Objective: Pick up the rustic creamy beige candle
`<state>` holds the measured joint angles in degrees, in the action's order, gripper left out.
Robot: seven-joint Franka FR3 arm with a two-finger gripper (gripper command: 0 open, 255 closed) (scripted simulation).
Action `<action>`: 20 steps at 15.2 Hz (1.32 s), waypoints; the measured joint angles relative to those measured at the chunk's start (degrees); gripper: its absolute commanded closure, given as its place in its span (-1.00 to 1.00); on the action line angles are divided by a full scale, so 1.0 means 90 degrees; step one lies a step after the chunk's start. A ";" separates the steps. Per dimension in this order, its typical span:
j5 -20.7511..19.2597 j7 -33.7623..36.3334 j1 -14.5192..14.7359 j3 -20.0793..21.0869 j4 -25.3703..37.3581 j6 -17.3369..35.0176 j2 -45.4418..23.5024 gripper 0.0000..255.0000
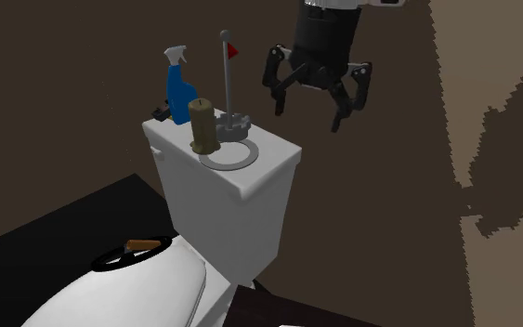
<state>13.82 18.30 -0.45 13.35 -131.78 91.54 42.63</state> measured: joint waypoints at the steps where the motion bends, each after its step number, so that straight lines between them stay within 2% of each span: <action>1: 0.0046 0.0218 -0.0007 0.0176 0.0124 0.0060 -0.0125 -1.00; 6: 0.0156 0.1292 -0.0099 0.1090 0.0543 0.0580 -0.0790 -1.00; 12: -0.0158 0.2685 -0.0399 0.2232 0.1393 0.1133 -0.1962 -1.00; 16: -0.0790 0.3812 -0.0667 0.3101 0.2140 0.1437 -0.3039 -1.00; 20: -0.1885 0.5140 -0.0756 0.3891 0.3030 0.1484 -0.4353 -1.00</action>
<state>-3.14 64.57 -7.25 48.37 -104.51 104.89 3.46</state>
